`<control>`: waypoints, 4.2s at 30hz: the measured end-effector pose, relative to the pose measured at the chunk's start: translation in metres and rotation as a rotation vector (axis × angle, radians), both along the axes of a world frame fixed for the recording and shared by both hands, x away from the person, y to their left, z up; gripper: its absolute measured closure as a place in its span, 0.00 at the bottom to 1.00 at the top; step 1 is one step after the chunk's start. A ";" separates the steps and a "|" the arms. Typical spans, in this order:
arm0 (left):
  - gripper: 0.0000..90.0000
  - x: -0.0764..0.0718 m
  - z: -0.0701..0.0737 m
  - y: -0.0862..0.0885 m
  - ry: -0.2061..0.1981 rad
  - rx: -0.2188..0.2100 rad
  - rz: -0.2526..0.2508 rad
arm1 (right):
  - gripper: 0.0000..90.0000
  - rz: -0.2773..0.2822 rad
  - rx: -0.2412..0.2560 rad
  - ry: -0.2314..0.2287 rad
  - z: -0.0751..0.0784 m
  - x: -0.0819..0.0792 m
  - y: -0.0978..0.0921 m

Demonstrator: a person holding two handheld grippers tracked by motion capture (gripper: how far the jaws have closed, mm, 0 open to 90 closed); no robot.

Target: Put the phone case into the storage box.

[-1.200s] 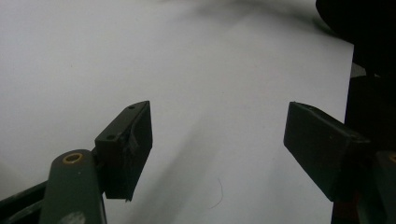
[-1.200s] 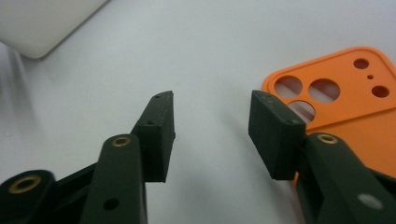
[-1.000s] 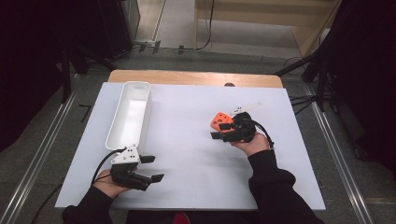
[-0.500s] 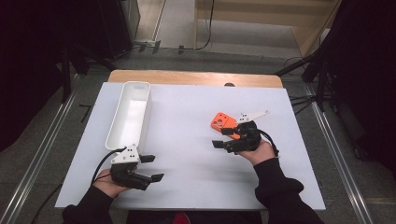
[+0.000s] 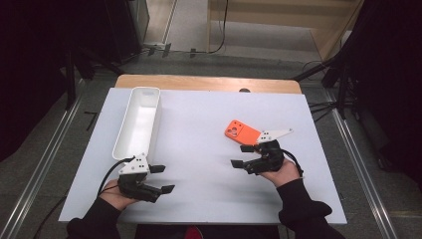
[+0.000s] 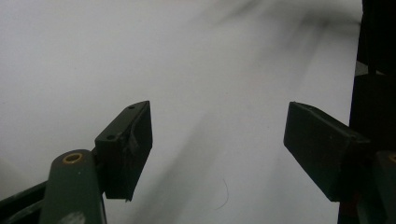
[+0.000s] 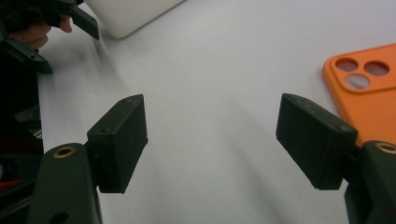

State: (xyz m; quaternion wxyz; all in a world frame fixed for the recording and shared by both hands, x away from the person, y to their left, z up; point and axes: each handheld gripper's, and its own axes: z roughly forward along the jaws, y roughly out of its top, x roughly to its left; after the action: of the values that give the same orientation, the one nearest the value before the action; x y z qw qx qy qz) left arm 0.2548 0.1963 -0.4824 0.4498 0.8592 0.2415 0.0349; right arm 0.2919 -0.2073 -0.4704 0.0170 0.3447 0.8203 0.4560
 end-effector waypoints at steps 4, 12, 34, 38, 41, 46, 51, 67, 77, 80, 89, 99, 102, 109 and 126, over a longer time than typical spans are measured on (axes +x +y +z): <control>0.27 0.001 0.000 0.000 -0.001 0.002 -0.003 | 0.26 0.002 -0.002 0.013 -0.003 -0.008 -0.004; 0.27 0.002 0.000 -0.003 -0.004 0.002 -0.010 | 0.25 -0.012 -0.016 0.028 -0.006 -0.030 -0.015; 0.27 0.002 0.001 -0.003 -0.005 0.003 -0.017 | 0.23 -0.050 -0.021 0.050 -0.017 -0.057 -0.036; 0.27 0.002 0.001 -0.003 -0.005 0.002 -0.018 | 0.21 -0.074 -0.018 0.050 -0.018 -0.059 -0.041; 0.27 0.002 0.001 -0.003 -0.004 0.002 -0.018 | 0.21 -0.070 -0.014 0.054 -0.020 -0.060 -0.044; 0.27 0.002 0.001 -0.004 -0.004 0.003 -0.021 | 0.21 -0.063 -0.043 0.082 -0.026 -0.059 -0.046; 0.27 0.003 0.001 -0.004 -0.001 0.003 -0.021 | 0.21 -0.062 -0.040 0.075 -0.024 -0.058 -0.046; 0.26 0.003 0.000 -0.003 0.005 -0.004 -0.021 | 0.21 -0.095 -0.019 0.067 -0.012 -0.040 -0.052; 0.26 0.003 0.000 -0.003 0.005 -0.002 -0.022 | 0.21 -0.104 -0.052 0.054 -0.006 -0.028 -0.051; 0.26 0.003 0.000 -0.004 0.003 -0.004 -0.022 | 0.21 -0.113 -0.050 0.052 -0.004 -0.025 -0.052; 0.26 0.003 0.000 -0.005 0.004 0.001 -0.025 | 0.21 -0.112 -0.052 0.036 0.004 -0.013 -0.053; 0.26 0.003 0.000 -0.005 0.004 0.002 -0.023 | 0.21 -0.102 -0.065 0.038 0.011 -0.001 -0.049; 0.27 0.003 0.000 -0.005 0.003 0.004 -0.026 | 0.21 -0.095 -0.057 0.034 0.015 0.003 -0.047; 0.26 0.003 0.000 -0.004 0.000 0.002 -0.025 | 0.21 -0.091 -0.074 0.027 0.021 0.014 -0.042; 0.27 0.003 0.000 -0.004 0.002 0.002 -0.025 | 0.21 -0.106 -0.086 0.012 0.029 0.037 -0.043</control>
State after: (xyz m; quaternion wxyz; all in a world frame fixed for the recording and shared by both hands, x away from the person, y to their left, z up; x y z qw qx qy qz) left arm 0.2575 0.1925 -0.4823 0.4490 0.8626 0.2312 0.0287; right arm 0.3291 -0.2500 -0.4415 0.0510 0.3893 0.8199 0.4166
